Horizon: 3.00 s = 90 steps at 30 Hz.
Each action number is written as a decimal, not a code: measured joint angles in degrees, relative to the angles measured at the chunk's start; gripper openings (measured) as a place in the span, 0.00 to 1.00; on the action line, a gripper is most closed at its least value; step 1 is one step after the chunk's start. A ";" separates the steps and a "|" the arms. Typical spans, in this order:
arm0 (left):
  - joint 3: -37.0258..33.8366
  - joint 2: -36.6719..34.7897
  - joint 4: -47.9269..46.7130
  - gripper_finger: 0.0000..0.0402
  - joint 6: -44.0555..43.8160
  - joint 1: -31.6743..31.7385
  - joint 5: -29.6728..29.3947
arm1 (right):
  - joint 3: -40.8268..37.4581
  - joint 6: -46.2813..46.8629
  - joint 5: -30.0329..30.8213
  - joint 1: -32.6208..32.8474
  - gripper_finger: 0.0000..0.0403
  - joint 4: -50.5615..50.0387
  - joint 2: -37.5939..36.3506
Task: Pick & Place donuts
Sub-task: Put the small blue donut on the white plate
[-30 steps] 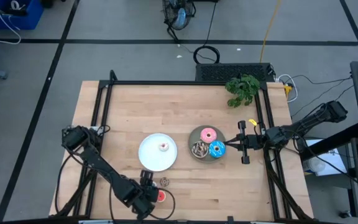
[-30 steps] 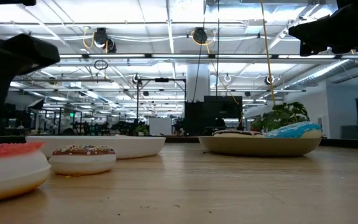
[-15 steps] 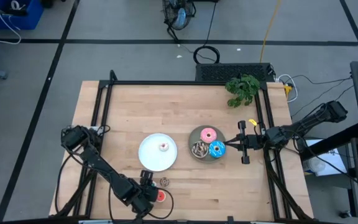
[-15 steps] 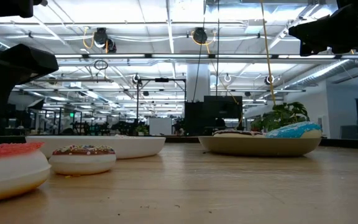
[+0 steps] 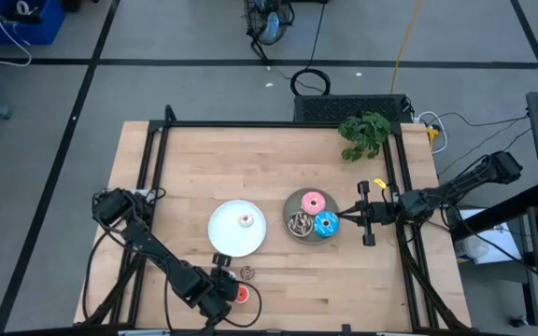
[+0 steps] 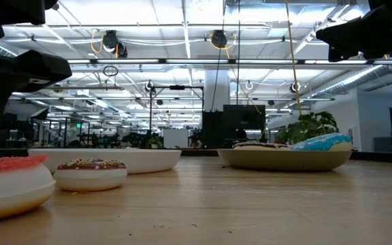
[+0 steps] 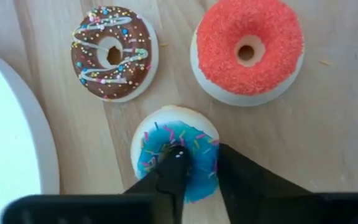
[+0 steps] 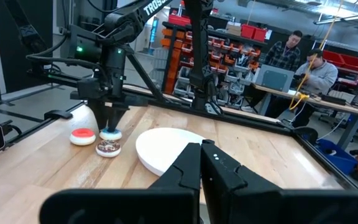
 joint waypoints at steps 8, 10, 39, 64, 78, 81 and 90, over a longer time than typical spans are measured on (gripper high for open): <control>0.36 -0.57 -1.77 0.02 2.74 0.70 0.69 | 0.00 -0.01 0.00 0.01 0.00 -0.12 0.00; 1.26 -1.21 -4.32 0.03 2.71 0.72 0.86 | 0.00 0.03 0.00 0.02 0.00 -0.14 0.00; 27.34 -22.31 -35.50 0.12 10.05 7.68 -10.29 | 0.00 -0.21 -0.02 0.02 0.00 -1.05 0.02; 9.60 -22.25 -31.31 0.12 4.91 16.64 -2.14 | 0.00 -0.09 -0.02 0.02 0.00 -1.40 0.00; -10.87 -22.25 -9.48 0.12 8.64 20.97 1.71 | 0.00 0.03 -0.02 0.00 0.00 -1.40 0.00; -14.07 -22.25 -6.22 0.12 8.73 21.77 2.97 | 0.00 0.05 -0.02 0.00 0.00 -1.40 0.00; -18.46 -22.25 -0.22 0.12 5.64 23.86 5.37 | 0.00 0.05 -0.02 0.02 0.00 -1.40 0.00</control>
